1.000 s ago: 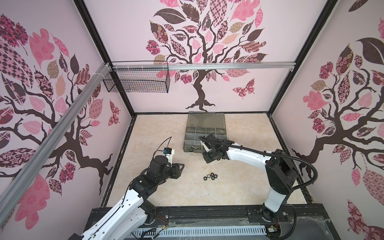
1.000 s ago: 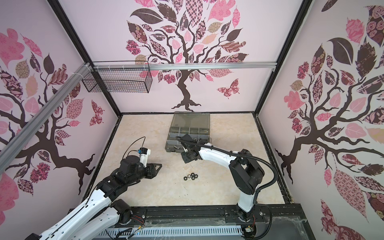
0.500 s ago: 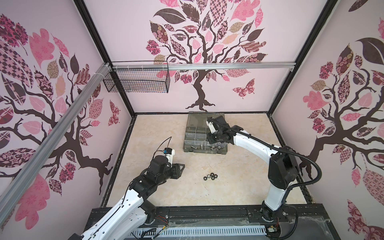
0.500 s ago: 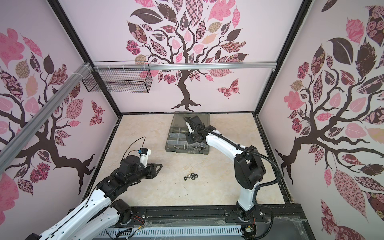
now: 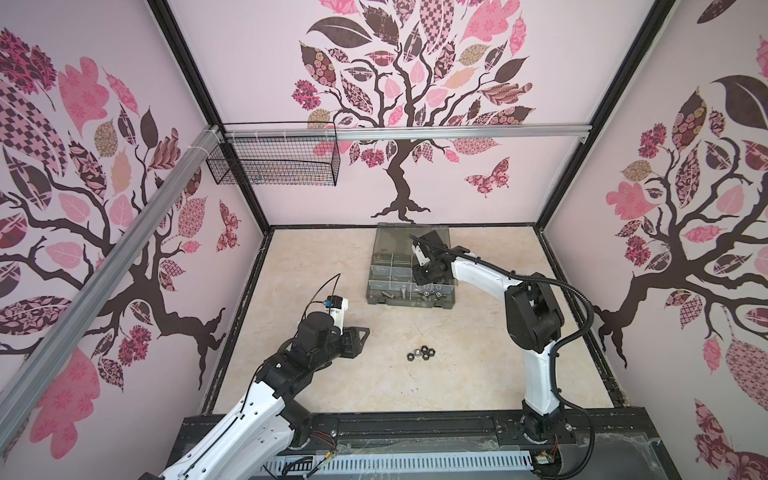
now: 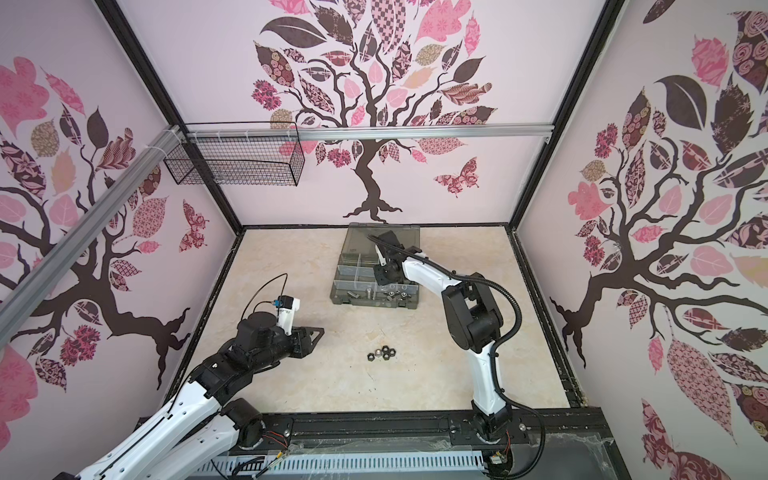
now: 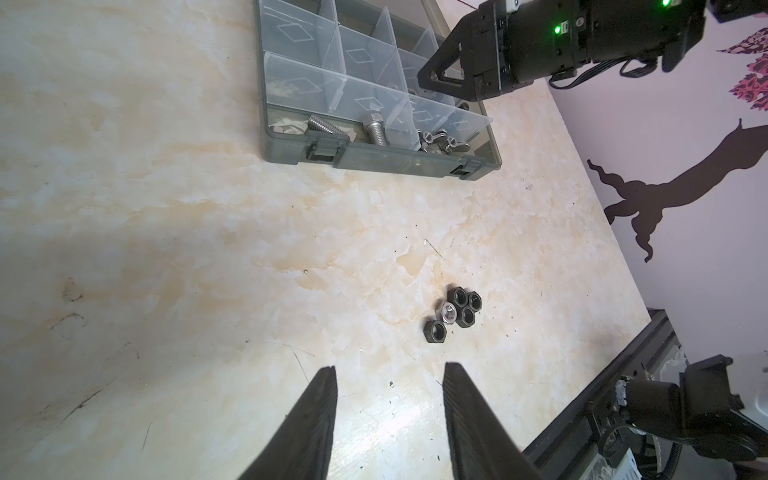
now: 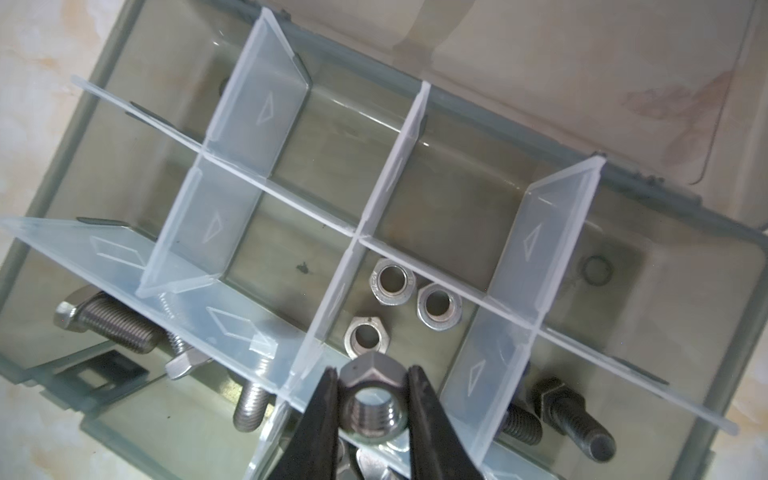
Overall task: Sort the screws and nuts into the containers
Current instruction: 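Lift the silver nut and carry it over the organizer box, then open the right gripper to drop the nut into a compartment, then withdraw the right gripper while the left gripper reaches toward the nut pile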
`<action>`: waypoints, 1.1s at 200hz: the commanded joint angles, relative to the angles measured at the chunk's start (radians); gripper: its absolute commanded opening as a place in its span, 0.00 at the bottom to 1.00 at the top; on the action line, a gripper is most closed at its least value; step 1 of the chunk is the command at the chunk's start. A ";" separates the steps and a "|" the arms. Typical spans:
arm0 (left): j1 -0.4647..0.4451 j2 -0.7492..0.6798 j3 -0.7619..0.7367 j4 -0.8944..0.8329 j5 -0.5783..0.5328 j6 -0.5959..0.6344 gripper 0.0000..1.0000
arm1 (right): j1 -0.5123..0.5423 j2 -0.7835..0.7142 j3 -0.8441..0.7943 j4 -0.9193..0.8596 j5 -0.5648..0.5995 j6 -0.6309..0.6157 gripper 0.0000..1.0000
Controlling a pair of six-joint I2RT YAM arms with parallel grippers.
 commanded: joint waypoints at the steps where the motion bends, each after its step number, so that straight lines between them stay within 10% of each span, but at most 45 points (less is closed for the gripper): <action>1: -0.002 0.000 -0.021 0.012 0.013 -0.007 0.45 | -0.012 0.027 0.037 -0.018 0.022 0.001 0.29; 82: -0.023 0.073 0.008 0.052 0.033 0.041 0.45 | -0.020 -0.152 -0.016 0.003 0.007 0.005 0.44; 220: -0.279 0.603 0.241 0.089 -0.010 0.309 0.44 | -0.019 -0.865 -0.833 0.090 0.008 0.180 0.47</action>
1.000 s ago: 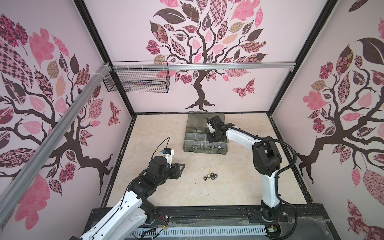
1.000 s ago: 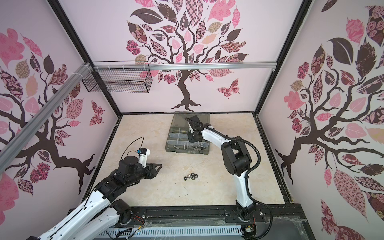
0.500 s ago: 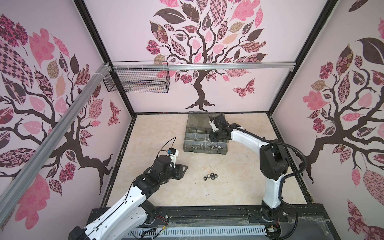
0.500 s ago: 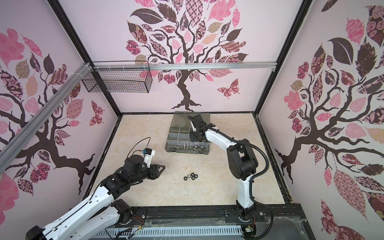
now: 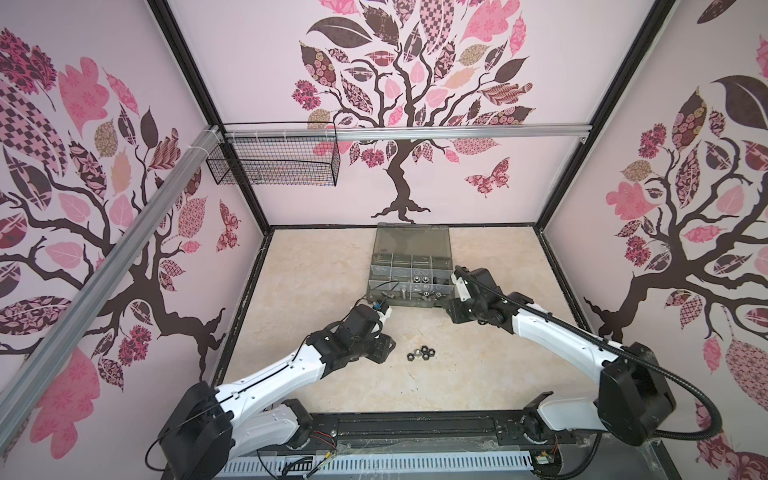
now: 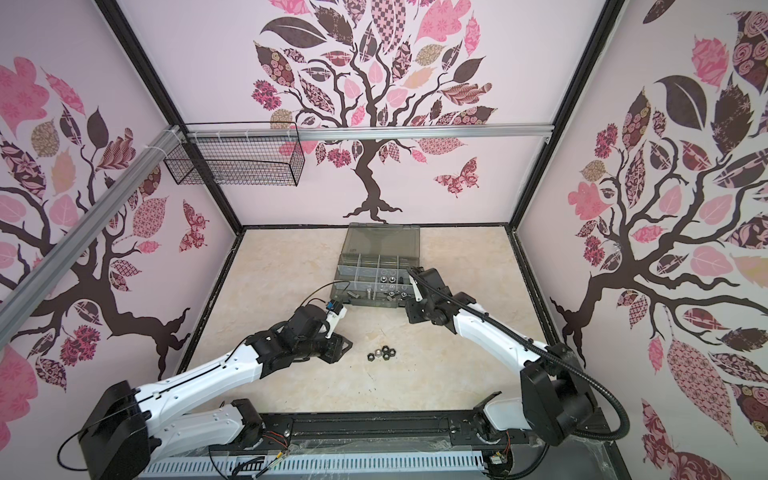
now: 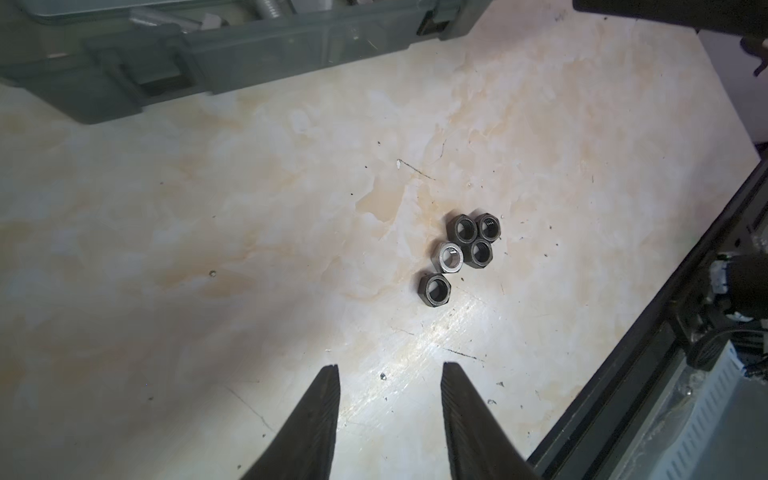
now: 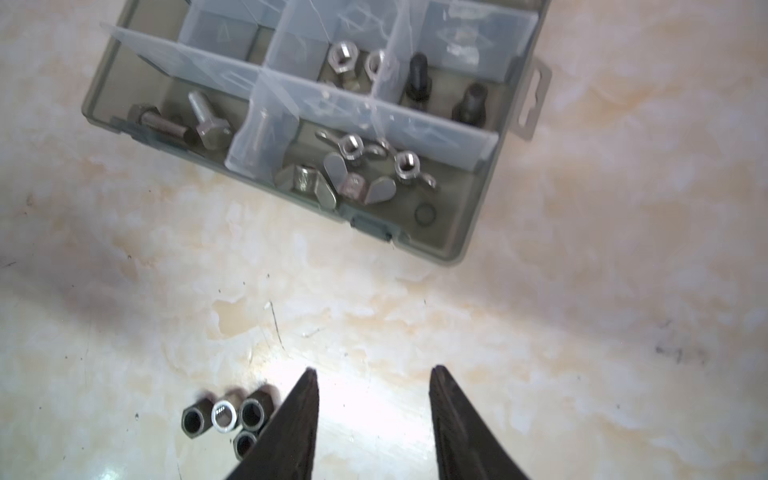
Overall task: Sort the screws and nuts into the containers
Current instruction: 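Withdraw the right gripper while the left gripper reaches toward the nut pile, then grasp a dark hex nut with the left gripper and lift it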
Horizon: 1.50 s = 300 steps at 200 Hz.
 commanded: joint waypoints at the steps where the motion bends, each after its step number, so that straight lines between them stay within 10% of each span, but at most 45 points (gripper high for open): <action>1: -0.045 0.101 0.094 0.010 0.005 0.105 0.44 | -0.005 -0.104 -0.034 -0.023 0.040 0.056 0.47; 103: -0.137 0.491 0.354 -0.080 -0.001 0.276 0.43 | -0.005 -0.274 -0.138 -0.053 0.110 0.156 0.49; 300: -0.162 0.636 0.422 -0.113 -0.085 0.340 0.34 | -0.005 -0.270 -0.136 -0.056 0.120 0.151 0.50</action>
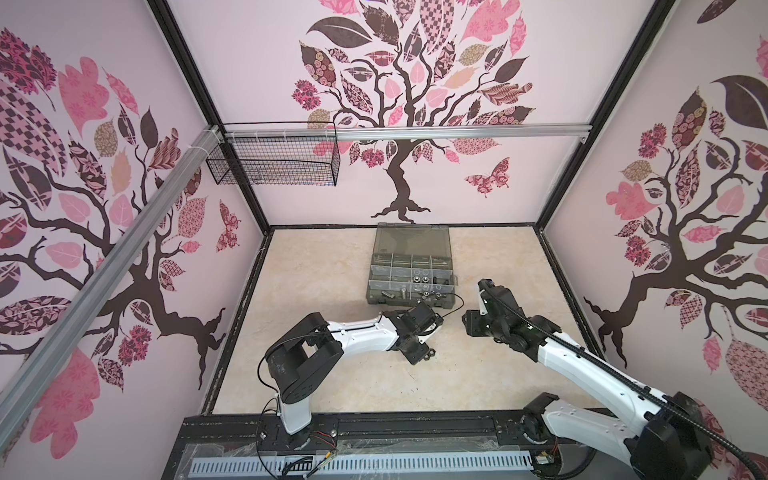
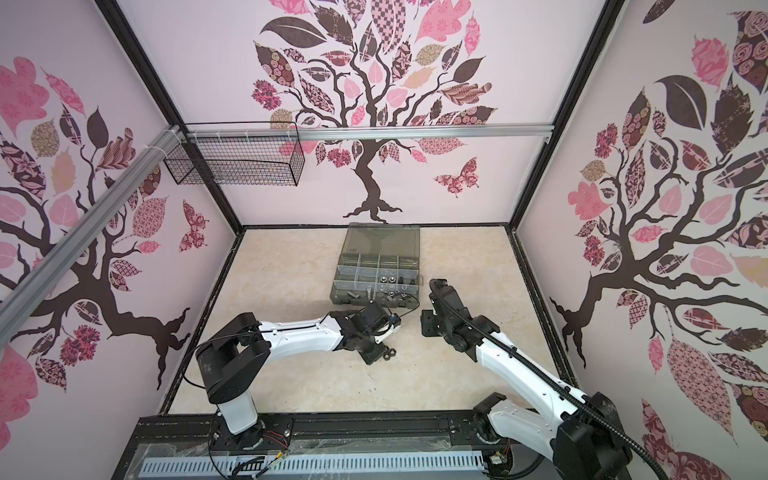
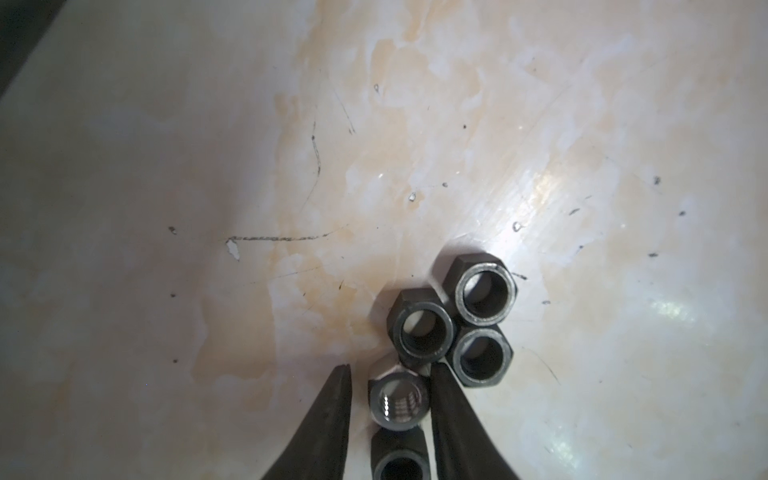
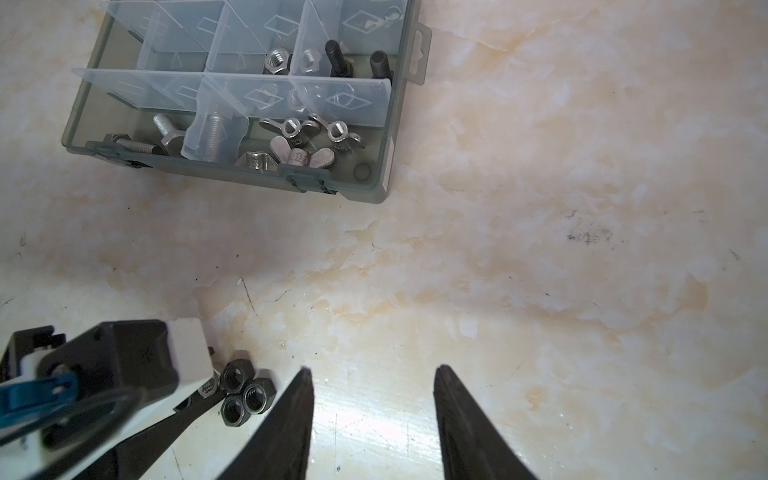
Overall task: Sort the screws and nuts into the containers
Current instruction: 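Grasp a dark hex nut with the left gripper and lift it, then carry the dark nut over the organizer box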
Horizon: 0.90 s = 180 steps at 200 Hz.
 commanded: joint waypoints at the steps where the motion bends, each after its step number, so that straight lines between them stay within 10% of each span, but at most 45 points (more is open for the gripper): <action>1: -0.010 0.014 0.026 -0.018 -0.011 0.016 0.34 | -0.005 -0.016 0.008 -0.026 0.018 0.007 0.50; 110: 0.026 -0.009 0.101 -0.040 -0.085 -0.024 0.20 | -0.004 -0.031 0.008 -0.027 0.027 -0.001 0.49; 180: 0.219 0.106 0.480 -0.078 -0.018 0.024 0.20 | -0.005 -0.017 0.028 -0.029 0.031 -0.023 0.49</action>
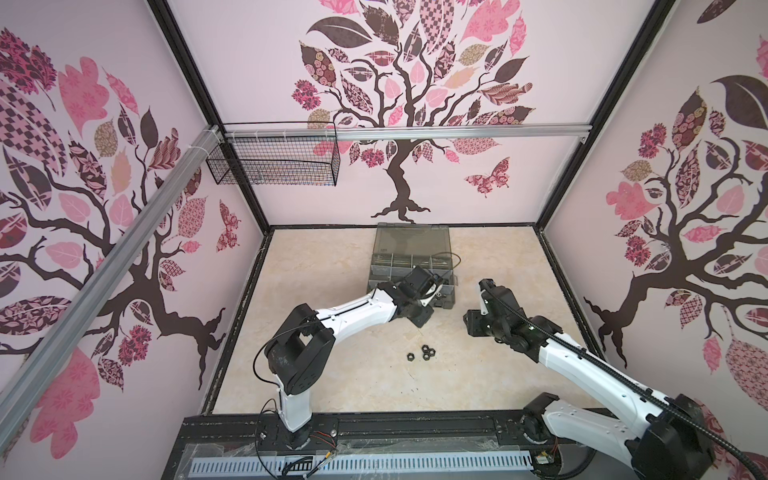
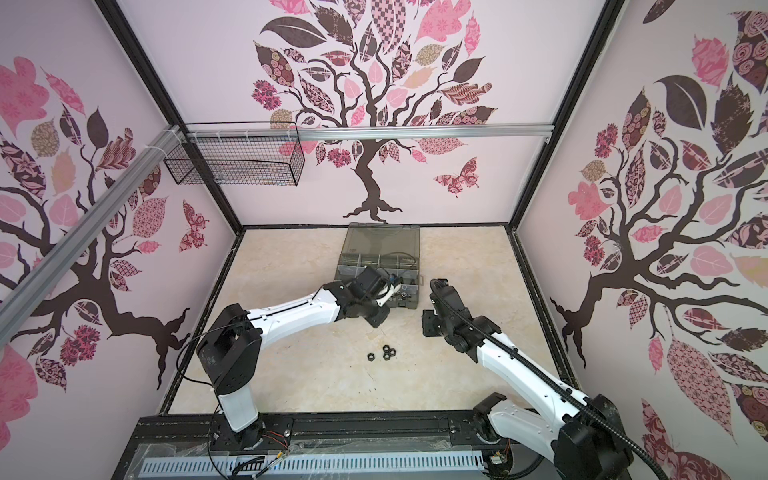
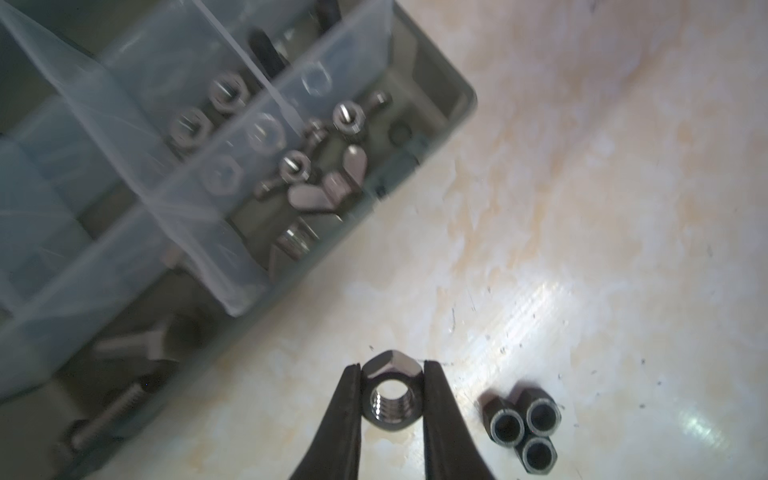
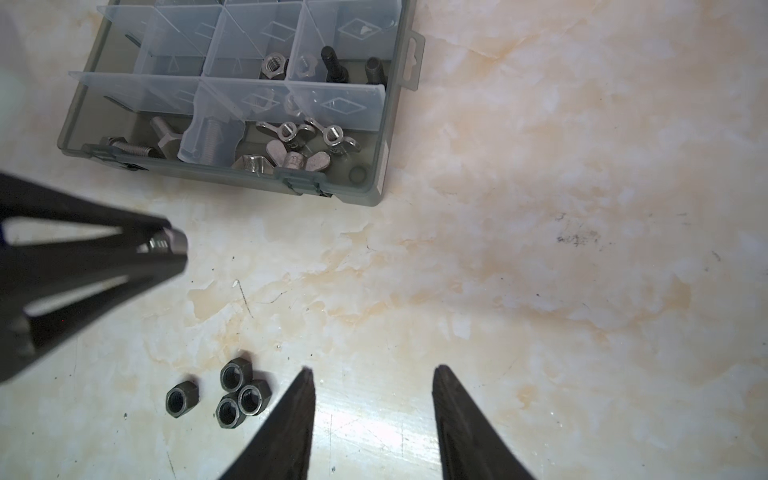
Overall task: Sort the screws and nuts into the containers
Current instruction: 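Carry the dark nut over the organizer box, then open the left gripper to drop the nut into a compartment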
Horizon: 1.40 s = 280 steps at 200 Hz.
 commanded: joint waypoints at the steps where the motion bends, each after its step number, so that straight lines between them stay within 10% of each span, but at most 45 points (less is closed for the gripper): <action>1: 0.057 0.077 0.148 -0.020 0.027 0.022 0.20 | -0.005 -0.006 0.028 -0.023 0.015 -0.011 0.49; 90: 0.155 0.384 0.499 -0.043 0.055 -0.024 0.22 | -0.005 0.015 0.022 -0.024 0.006 -0.013 0.48; 175: 0.174 0.414 0.494 -0.023 0.074 -0.047 0.41 | -0.005 0.050 0.035 -0.021 0.014 -0.031 0.49; 280: 0.201 -0.023 0.056 0.164 0.111 -0.129 0.46 | -0.005 0.052 0.035 -0.019 0.004 -0.041 0.49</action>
